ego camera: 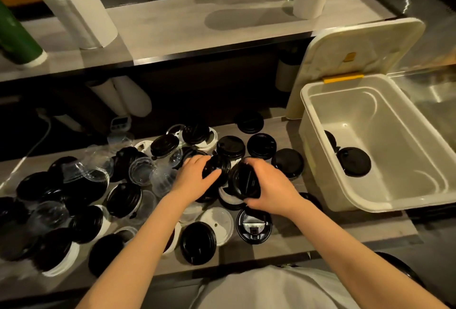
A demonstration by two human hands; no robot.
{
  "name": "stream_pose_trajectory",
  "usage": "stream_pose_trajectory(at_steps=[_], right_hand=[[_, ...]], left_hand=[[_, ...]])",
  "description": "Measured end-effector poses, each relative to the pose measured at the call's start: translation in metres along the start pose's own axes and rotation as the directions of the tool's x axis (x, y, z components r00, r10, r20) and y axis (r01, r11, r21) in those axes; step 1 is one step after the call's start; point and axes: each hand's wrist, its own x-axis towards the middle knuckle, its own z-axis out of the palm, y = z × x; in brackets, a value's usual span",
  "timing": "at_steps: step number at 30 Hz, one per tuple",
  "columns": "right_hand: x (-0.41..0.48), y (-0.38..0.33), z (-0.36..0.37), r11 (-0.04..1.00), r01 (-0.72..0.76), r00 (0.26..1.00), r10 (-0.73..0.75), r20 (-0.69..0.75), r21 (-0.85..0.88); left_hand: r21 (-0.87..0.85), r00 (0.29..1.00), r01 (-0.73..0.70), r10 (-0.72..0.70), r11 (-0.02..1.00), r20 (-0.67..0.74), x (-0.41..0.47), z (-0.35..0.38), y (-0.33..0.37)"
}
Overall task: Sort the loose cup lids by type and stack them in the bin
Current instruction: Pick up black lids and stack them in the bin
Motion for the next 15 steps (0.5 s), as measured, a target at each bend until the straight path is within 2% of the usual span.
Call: stream_pose_trajectory(at_steps=[2, 4, 6, 8, 12, 15], right_hand=[[0.007, -0.008, -0.018, 0.997, 0.007, 0.994, 0.001, -0.109, 0.073], [0.017, -0.018, -0.034, 0.995, 0.052, 0.986, -0.037, -0.162, 0.085], [0.024, -0.025, -0.044, 0.991, 0.108, 0.978, -0.092, -0.188, 0.073], [0.025, -0.025, -0.048, 0.993, 0.117, 0.978, -0.11, -0.176, 0.033], [0.011, -0.01, -0.038, 0.999, 0.005, 0.988, -0.01, -0.152, -0.033], [-0.013, -0.003, -0.009, 0.995, -0.021, 1.0, 0.02, -0.007, -0.102]], left_hand=[[-0.306, 0.997, 0.021, -0.042, 0.952, -0.065, 0.001, -0.007, 0.016], [-0.523, 0.999, 0.036, -0.034, 0.852, 0.013, -0.001, -0.012, 0.036], [-0.566, 0.999, 0.024, -0.006, 0.824, 0.033, -0.002, -0.014, 0.051], [-0.602, 0.999, 0.039, -0.048, 0.798, 0.0, 0.0, -0.013, 0.053], [-0.653, 0.986, 0.089, -0.158, 0.752, -0.048, -0.001, -0.013, 0.042], [-0.705, 0.972, 0.156, -0.233, 0.691, -0.014, -0.007, -0.012, 0.027]])
